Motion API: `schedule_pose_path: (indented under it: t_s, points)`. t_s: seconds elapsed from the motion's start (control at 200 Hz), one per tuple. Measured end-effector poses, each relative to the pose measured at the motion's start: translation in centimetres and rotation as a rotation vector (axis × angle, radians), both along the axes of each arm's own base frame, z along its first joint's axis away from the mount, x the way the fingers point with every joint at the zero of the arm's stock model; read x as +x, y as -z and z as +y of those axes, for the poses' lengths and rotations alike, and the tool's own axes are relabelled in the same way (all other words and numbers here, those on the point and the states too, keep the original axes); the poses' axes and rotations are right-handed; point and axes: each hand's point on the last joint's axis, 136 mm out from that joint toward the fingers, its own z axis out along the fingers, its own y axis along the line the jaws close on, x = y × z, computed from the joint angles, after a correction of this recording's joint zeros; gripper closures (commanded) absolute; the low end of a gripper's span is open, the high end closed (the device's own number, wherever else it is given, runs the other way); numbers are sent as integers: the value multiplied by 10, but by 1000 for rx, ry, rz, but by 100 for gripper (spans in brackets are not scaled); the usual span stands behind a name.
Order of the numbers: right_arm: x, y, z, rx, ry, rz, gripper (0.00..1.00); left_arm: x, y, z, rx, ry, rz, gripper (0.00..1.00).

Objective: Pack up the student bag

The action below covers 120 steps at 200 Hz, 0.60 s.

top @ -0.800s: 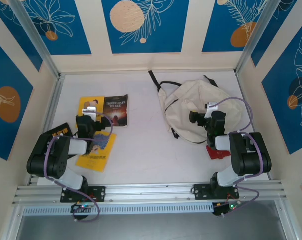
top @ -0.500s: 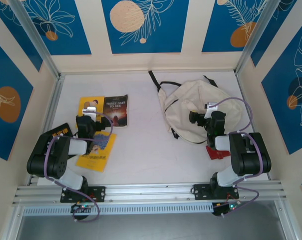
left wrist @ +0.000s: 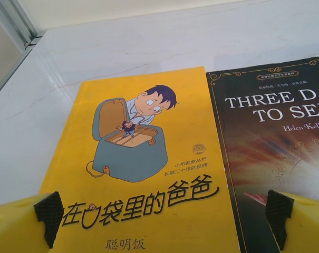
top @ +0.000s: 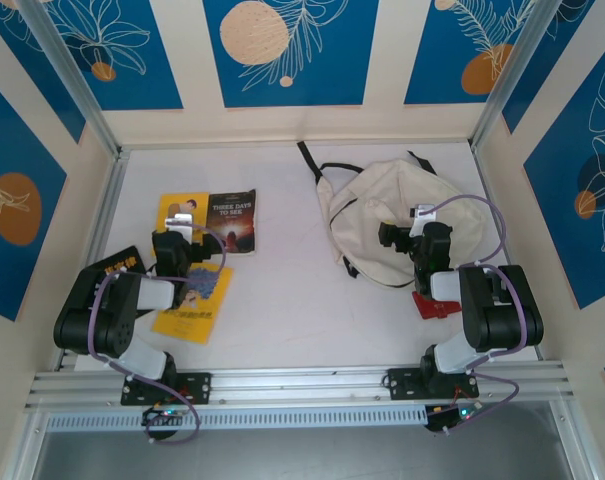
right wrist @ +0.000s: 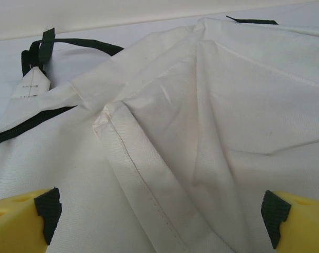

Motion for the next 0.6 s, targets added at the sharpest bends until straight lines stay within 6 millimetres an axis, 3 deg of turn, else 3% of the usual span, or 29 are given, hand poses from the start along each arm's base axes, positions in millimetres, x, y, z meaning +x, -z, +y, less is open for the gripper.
schedule_pose_path:
  t_s: [0.105,0.215,0.485,0.6]
  points:
    - [-2,1,0,-2,-1,11,0,0,0,1,2,-5,27,0]
    - [-7,-11,-1,-10,10,9,1,4,-21,1,1,-8,8,0]
    - [-4,-106,2,35,49,-75,1,-17,-97,3,-83,-36,-84,0]
    - [0,-134,10,106,58,-24,1,-25,-130,0,-191,-53,-90,0]
